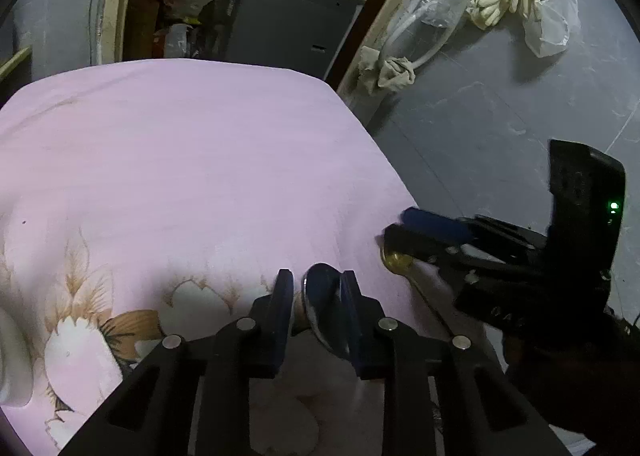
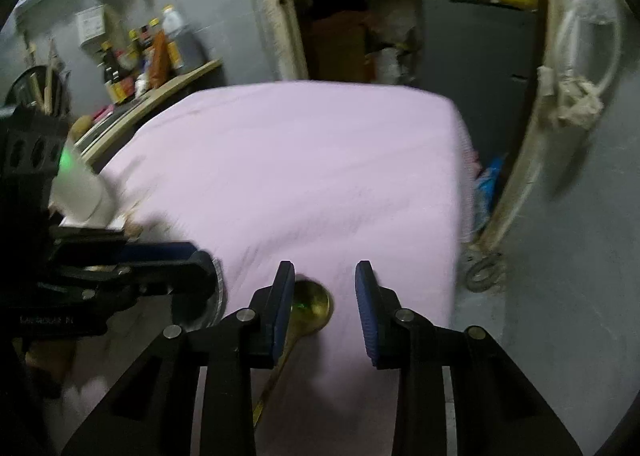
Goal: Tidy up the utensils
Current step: 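Grasp the silver spoon with the left tool while the right tool grasps the gold spoon, then lift both spoons and carry them over the white caddy with both tools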
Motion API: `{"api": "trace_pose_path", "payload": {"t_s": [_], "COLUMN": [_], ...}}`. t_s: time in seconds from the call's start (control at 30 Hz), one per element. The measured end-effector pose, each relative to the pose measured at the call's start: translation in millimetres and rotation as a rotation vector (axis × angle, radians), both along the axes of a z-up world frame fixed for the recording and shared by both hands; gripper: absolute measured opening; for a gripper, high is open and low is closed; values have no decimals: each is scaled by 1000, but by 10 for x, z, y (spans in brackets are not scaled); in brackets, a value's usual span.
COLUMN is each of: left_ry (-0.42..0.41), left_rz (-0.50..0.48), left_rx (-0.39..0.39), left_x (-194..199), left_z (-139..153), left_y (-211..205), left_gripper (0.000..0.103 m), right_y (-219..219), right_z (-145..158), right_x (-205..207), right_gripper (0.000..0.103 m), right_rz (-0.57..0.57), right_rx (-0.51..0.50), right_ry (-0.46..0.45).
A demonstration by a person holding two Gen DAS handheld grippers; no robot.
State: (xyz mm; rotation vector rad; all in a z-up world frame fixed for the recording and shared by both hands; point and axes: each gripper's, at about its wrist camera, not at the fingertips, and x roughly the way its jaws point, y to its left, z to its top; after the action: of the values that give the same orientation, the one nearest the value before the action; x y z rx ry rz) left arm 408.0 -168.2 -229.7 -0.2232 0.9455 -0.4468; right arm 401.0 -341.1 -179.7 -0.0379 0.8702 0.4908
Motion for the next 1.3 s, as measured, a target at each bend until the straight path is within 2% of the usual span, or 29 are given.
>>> {"api": "trace_pose_path", "payload": {"t_s": [0.2, 0.5, 0.53, 0.57, 0.67, 0.87, 1.07, 1.3], "left_ry": [5, 2, 2, 4, 12, 22, -23, -116], "left_rz": [-7, -5, 1, 6, 21, 46, 89, 174], "left_rx": [-21, -1, 6, 12, 16, 21, 56, 118], "left_x": [12, 26, 30, 34, 53, 32, -98, -356], "left_z": [-18, -10, -9, -9, -6, 40, 200, 493], "left_y": [36, 1, -5, -6, -11, -7, 44, 168], "left_gripper": [21, 17, 14, 13, 9, 6, 4, 3], "right_y": [-137, 11, 33, 45, 63, -11, -92, -89], "right_z": [-8, 40, 50, 58, 69, 80, 180, 473], "right_x": [-30, -19, -22, -25, -36, -82, -301, -630], "right_gripper": [28, 26, 23, 15, 14, 3, 2, 2], "right_rz": [80, 117, 110, 104, 76, -1, -76, -177], "right_rx": [31, -77, -92, -93, -87, -38, 4, 2], "right_ry": [8, 19, 21, 28, 55, 94, 62, -57]}}
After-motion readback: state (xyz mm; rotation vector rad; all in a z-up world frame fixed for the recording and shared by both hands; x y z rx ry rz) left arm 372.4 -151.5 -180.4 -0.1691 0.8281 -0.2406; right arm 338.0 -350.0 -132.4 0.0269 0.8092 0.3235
